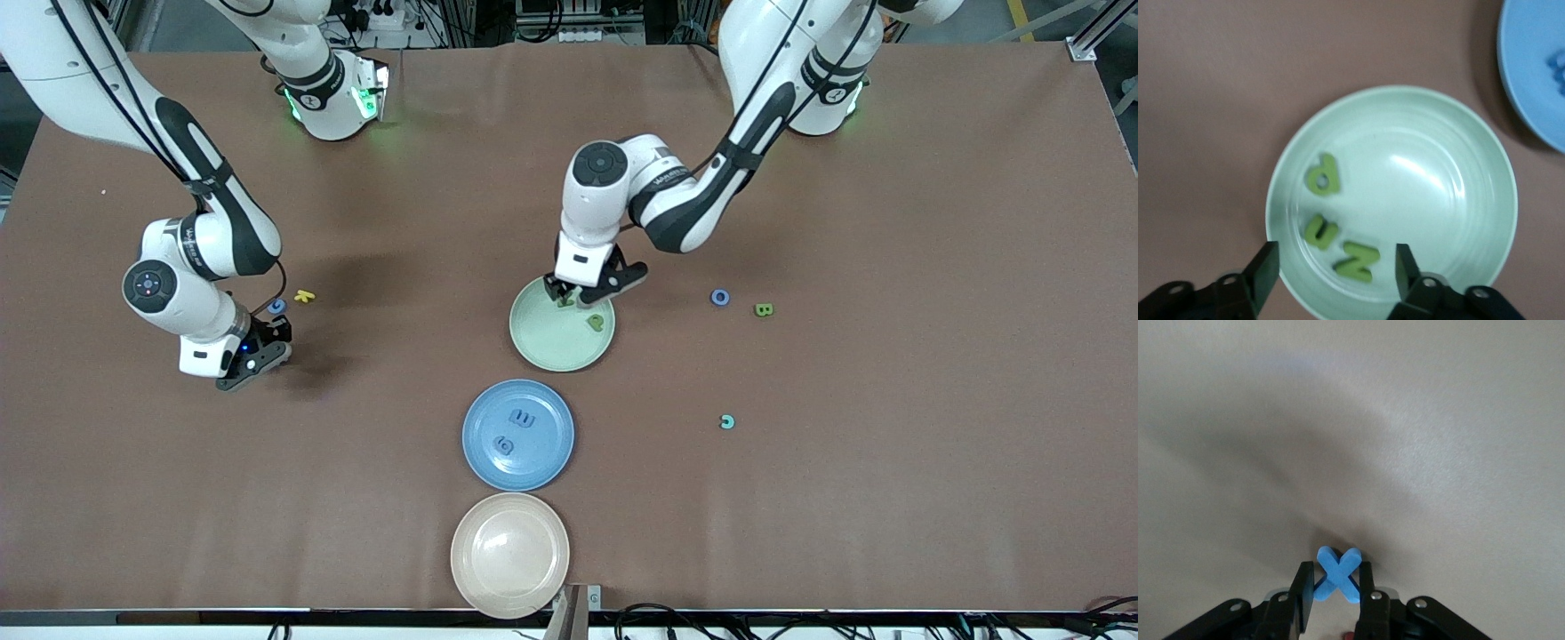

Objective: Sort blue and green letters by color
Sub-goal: 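Drop the Z on the green plate while the right gripper carries the X, then reach the left gripper to green B while the right gripper drops X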

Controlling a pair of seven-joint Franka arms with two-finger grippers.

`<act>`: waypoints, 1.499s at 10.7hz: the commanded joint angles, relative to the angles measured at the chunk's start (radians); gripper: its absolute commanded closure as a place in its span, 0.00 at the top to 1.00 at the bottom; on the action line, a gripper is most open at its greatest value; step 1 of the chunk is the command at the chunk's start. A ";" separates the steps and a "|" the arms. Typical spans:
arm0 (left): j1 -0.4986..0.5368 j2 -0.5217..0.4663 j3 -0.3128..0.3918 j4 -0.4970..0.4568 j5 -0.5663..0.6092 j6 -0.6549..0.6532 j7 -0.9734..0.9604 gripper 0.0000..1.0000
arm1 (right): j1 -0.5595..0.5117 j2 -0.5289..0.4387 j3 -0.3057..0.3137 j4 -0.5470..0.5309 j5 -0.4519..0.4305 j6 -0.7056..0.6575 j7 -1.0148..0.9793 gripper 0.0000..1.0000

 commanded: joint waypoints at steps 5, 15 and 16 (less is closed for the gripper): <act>0.235 -0.098 0.002 -0.080 0.036 -0.213 0.322 1.00 | 0.268 0.019 0.013 0.231 0.315 -0.138 0.450 0.00; 0.388 -0.317 0.002 -0.524 0.038 0.063 0.778 1.00 | 0.580 0.357 0.010 0.719 0.299 -0.122 1.331 0.12; 0.407 -0.311 0.004 -0.540 0.038 0.096 0.813 1.00 | 0.583 0.369 0.010 0.735 0.299 -0.115 1.351 0.26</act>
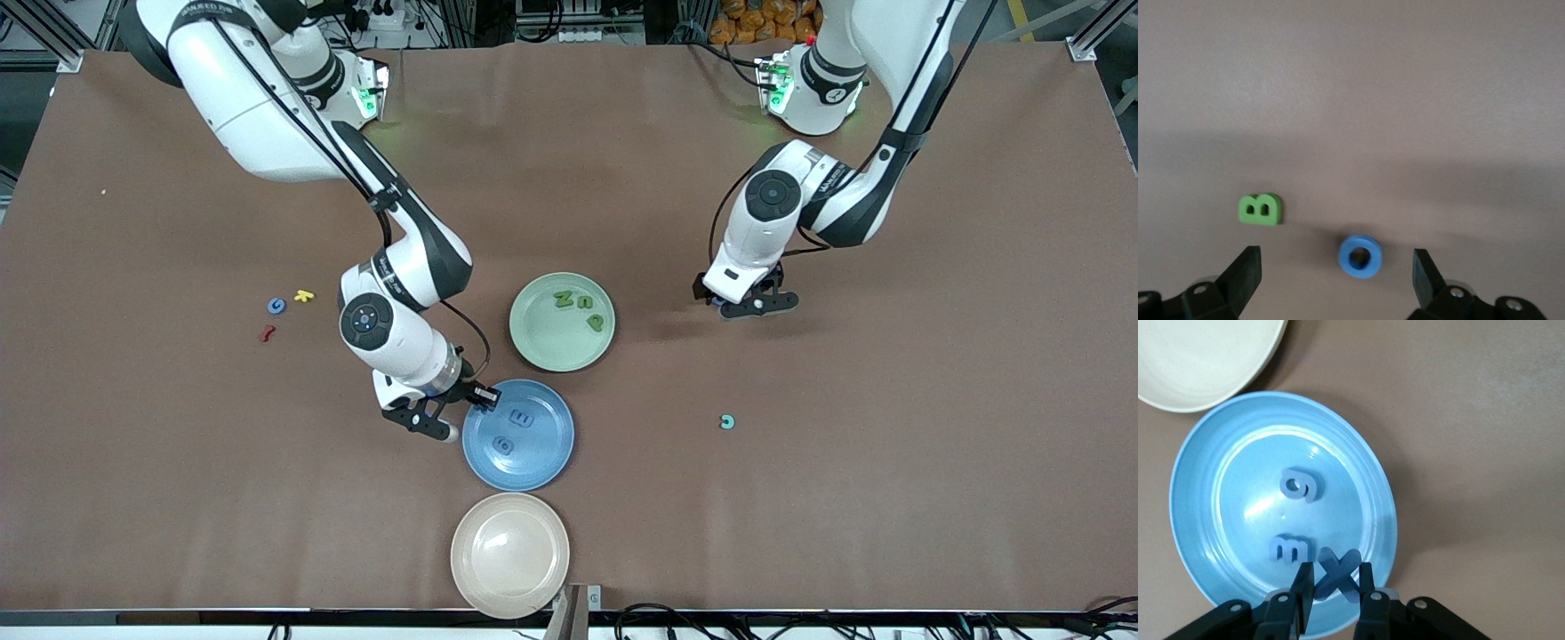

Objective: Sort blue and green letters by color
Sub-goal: 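Reach the left gripper to green B while the right gripper drops X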

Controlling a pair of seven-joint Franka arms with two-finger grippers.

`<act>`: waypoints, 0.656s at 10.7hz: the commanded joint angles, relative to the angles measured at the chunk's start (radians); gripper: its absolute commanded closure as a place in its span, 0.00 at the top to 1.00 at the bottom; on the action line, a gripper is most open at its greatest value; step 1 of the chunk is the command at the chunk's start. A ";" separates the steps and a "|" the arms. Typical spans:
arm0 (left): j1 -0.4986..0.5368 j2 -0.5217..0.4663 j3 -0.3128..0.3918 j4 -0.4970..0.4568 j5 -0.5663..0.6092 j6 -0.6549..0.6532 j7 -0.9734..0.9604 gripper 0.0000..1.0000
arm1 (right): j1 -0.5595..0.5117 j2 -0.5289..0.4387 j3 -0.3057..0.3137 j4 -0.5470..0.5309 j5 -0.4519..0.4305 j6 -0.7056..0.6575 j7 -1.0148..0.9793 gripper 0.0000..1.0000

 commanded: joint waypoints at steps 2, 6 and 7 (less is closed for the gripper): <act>0.092 -0.013 -0.010 -0.099 0.031 0.154 0.189 1.00 | 0.007 0.069 -0.004 0.110 -0.001 -0.009 0.096 1.00; 0.137 0.019 -0.008 -0.096 0.054 0.171 0.236 1.00 | -0.041 0.029 0.002 0.093 0.005 -0.055 -0.006 1.00; 0.163 0.030 -0.008 -0.099 0.088 0.197 0.237 1.00 | -0.080 -0.003 0.025 0.076 0.006 -0.137 -0.034 1.00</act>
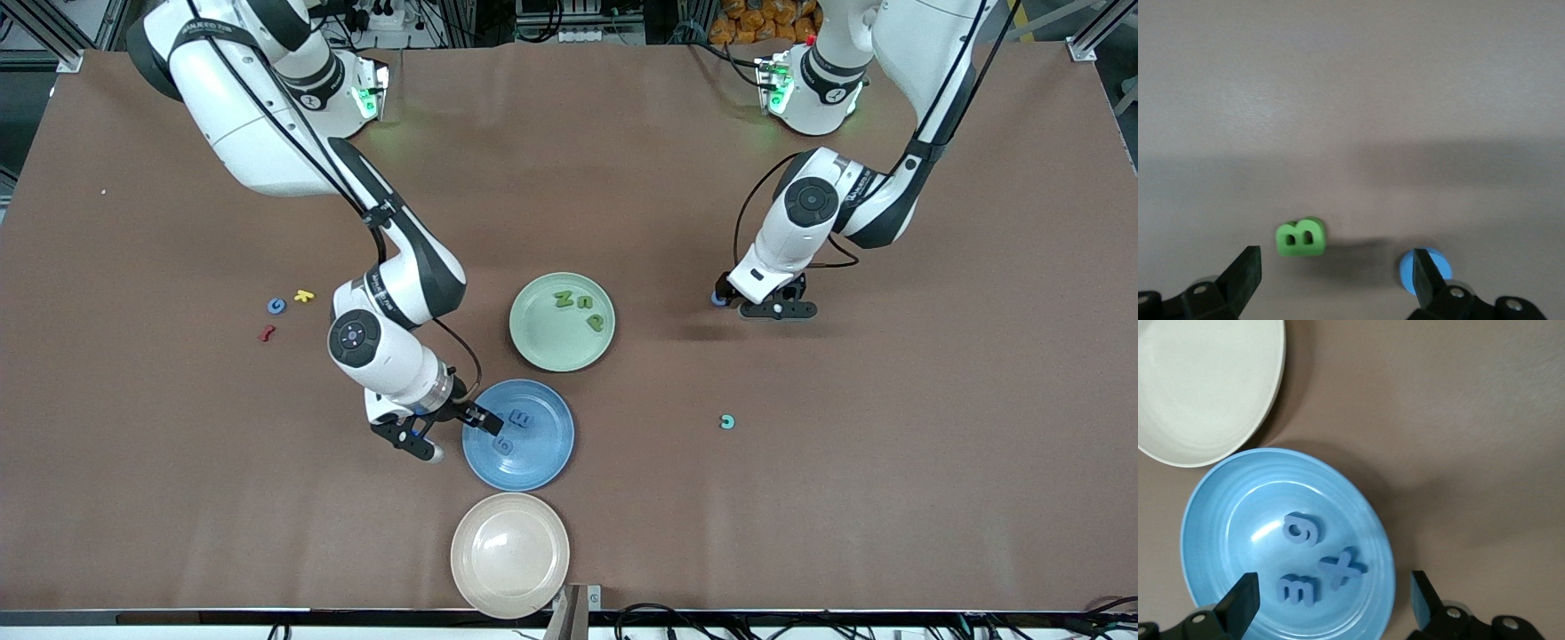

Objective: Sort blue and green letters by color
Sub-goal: 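Reach the left gripper to green B while the right gripper drops X, then grasp the B with the left gripper while the right gripper reaches blue G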

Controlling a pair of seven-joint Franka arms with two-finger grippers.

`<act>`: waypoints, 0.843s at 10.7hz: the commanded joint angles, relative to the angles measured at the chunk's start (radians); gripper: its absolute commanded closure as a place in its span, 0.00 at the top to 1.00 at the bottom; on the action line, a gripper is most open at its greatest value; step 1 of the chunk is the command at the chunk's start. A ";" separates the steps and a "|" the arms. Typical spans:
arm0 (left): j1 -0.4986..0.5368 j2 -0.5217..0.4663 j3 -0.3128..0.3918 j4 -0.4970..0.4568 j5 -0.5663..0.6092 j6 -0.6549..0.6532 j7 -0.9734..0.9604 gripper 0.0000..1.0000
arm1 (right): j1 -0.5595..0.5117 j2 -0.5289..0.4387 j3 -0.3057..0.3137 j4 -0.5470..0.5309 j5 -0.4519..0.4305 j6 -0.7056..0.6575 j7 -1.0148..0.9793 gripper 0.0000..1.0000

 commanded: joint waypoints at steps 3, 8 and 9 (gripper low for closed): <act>0.063 0.053 -0.008 -0.006 0.079 0.089 0.013 1.00 | -0.147 -0.191 0.049 -0.187 0.010 -0.286 -0.130 1.00; 0.108 0.060 -0.010 -0.009 0.080 0.089 0.074 0.29 | -0.347 -0.491 0.048 -0.691 -0.171 -0.293 -0.419 1.00; 0.106 0.060 -0.010 -0.009 0.080 0.089 0.074 0.00 | -0.392 -0.519 0.048 -0.733 -0.182 -0.293 -0.445 1.00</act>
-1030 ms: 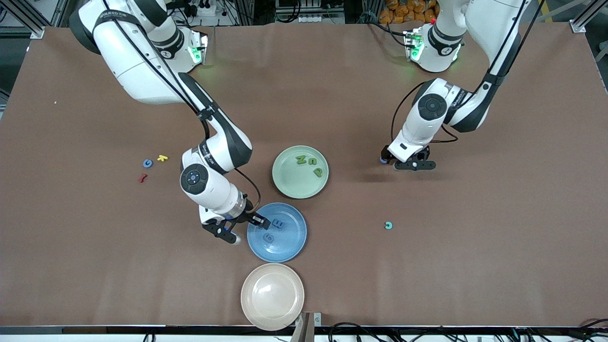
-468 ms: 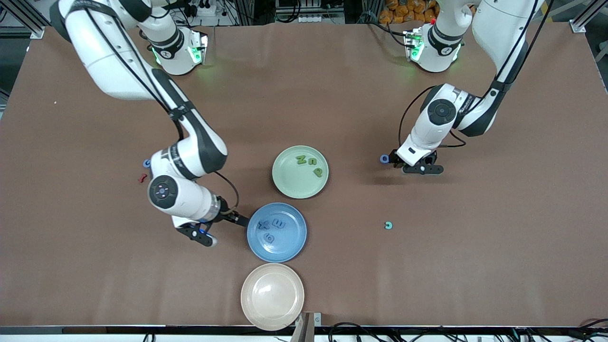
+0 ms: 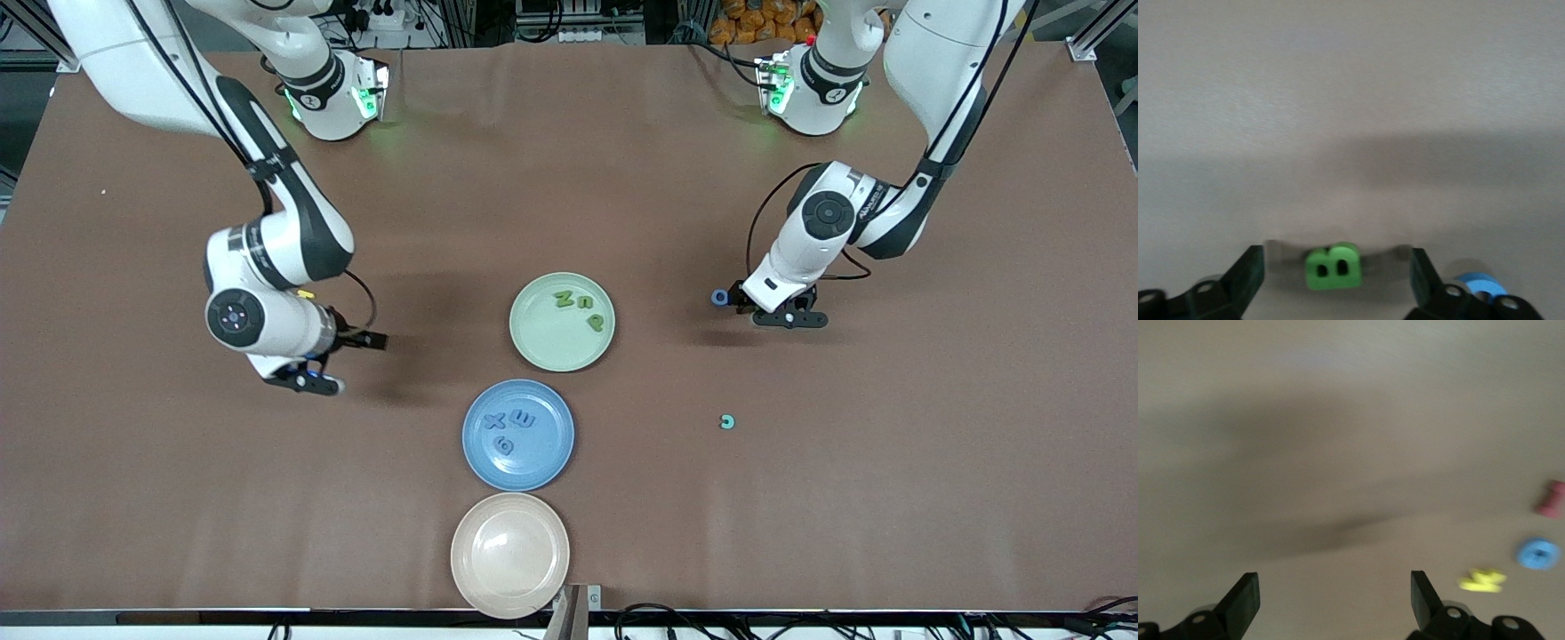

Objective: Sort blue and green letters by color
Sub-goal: 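Grasp the B with the left gripper while the right gripper reaches blue G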

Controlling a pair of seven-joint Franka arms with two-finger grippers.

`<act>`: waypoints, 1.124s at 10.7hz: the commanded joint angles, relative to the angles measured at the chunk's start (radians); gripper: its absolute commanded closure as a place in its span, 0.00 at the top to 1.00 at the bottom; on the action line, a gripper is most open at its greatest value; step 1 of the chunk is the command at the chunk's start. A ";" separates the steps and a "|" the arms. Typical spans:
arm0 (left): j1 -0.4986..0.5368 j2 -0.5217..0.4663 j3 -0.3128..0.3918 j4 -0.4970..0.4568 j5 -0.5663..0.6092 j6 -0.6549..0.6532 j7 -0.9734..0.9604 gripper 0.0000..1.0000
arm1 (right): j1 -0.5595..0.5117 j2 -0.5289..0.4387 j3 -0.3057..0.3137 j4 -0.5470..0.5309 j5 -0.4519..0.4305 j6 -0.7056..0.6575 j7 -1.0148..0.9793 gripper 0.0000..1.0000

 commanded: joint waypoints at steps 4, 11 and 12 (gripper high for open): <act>0.021 -0.001 -0.008 -0.006 0.031 0.017 -0.010 0.00 | -0.257 -0.180 0.015 -0.265 -0.073 0.034 -0.257 0.99; 0.015 -0.029 -0.090 0.082 0.024 0.015 -0.277 0.00 | -0.407 -0.133 0.015 -0.372 -0.070 0.254 -0.419 0.76; 0.014 -0.029 -0.120 0.105 0.024 0.015 -0.356 0.00 | -0.408 -0.125 0.015 -0.386 -0.070 0.282 -0.419 0.76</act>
